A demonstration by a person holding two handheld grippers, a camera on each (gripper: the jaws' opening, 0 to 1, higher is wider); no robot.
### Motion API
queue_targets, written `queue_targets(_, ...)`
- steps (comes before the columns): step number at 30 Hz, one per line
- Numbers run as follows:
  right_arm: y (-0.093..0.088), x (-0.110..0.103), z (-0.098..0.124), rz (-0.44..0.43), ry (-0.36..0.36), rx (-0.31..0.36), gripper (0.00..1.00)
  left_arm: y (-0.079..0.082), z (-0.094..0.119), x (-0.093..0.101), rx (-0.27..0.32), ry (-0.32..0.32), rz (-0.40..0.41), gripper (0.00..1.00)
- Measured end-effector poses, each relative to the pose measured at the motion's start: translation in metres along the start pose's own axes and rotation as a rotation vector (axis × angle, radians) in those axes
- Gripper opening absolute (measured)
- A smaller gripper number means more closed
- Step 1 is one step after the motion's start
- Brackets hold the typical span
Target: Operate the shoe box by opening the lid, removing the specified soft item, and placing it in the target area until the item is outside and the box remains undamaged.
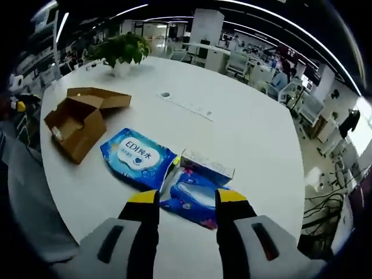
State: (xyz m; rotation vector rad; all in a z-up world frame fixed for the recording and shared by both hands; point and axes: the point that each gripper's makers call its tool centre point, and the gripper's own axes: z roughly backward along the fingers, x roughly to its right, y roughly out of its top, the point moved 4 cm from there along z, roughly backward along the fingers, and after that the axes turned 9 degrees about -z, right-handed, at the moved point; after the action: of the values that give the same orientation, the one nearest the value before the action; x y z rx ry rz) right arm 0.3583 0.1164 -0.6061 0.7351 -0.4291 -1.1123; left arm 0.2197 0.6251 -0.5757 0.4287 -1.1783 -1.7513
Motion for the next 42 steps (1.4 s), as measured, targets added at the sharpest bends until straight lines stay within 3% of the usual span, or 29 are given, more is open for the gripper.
queue_targets(6,-0.009,-0.002,0.012,-0.141,0.005,0.092,0.36,0.002,-0.005,0.007,-0.004,-0.033,-0.013,0.71)
queue_targets(16,-0.025,-0.032,0.031,-0.3,0.011,0.203,0.38,0.009,-0.017,0.011,-0.018,-0.071,-0.035,0.71)
queue_targets(27,-0.048,-0.074,0.029,-0.382,0.064,0.238,0.41,0.011,-0.03,0.01,-0.034,-0.097,-0.046,0.71)
queue_targets(33,-0.064,-0.109,0.024,-0.307,0.085,0.19,0.41,0.014,-0.041,0.014,-0.043,-0.116,-0.054,0.71)
queue_targets(42,-0.063,-0.14,0.024,-0.354,0.104,0.257,0.42,0.014,-0.054,0.02,-0.058,-0.142,-0.05,0.71)
